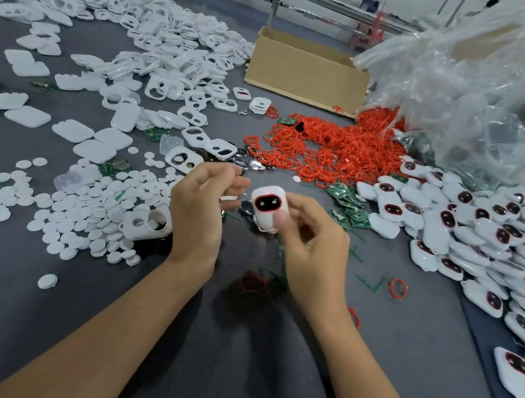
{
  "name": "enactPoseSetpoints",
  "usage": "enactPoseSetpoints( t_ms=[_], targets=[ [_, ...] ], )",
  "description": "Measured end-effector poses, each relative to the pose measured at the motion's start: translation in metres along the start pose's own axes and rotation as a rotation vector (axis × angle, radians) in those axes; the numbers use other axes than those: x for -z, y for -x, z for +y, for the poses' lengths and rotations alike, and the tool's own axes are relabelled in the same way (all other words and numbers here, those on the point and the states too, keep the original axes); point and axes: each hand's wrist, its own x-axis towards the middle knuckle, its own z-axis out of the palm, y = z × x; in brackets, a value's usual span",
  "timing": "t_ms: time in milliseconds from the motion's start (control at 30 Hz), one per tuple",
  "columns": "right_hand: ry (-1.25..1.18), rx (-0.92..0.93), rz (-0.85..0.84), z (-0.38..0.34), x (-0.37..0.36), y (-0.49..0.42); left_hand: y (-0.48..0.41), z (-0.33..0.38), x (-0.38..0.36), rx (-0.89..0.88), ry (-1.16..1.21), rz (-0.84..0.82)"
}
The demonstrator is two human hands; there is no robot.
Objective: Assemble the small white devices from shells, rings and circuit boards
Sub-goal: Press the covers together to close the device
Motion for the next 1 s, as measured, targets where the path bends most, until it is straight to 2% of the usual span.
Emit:
enactPoseSetpoints(
  t_ms=[67,167,433,700,833,900,1000],
  targets=[
    [-0.268,-0.187,0.045,-0.001,0.002,-0.007,0.004,-0.001,-0.002,-0.021,-0.035,-0.130],
    [-0.452,-0.334,-0.002,0.000,0.007,-0.009,0.011,-0.005,-0.005,-0.106,-0.103,-0.283],
    [-0.603,-0.456,-0.132,0.004,0.012,-0.011,0.012,-0.008,-0.006,-0.136,-0.247,-0.319],
    [-0.473,-0.468,-0.125,0.004,0.013,-0.010,0.015,-0.008,-0.007,-0.100,-0.308,-0.378],
    [-0.046,-0.164,-0.038,0.005,0.006,-0.006,0.014,-0.009,-0.007,-0.080,-0.252,-0.333],
    [0.037,-0.061,-0.047,0.005,0.002,-0.003,0.013,-0.010,-0.005,-0.080,-0.268,-0.302],
    [0.107,-0.002,-0.034,0.007,0.001,-0.003,0.013,-0.008,-0.003,-0.071,-0.277,-0.292]
  ],
)
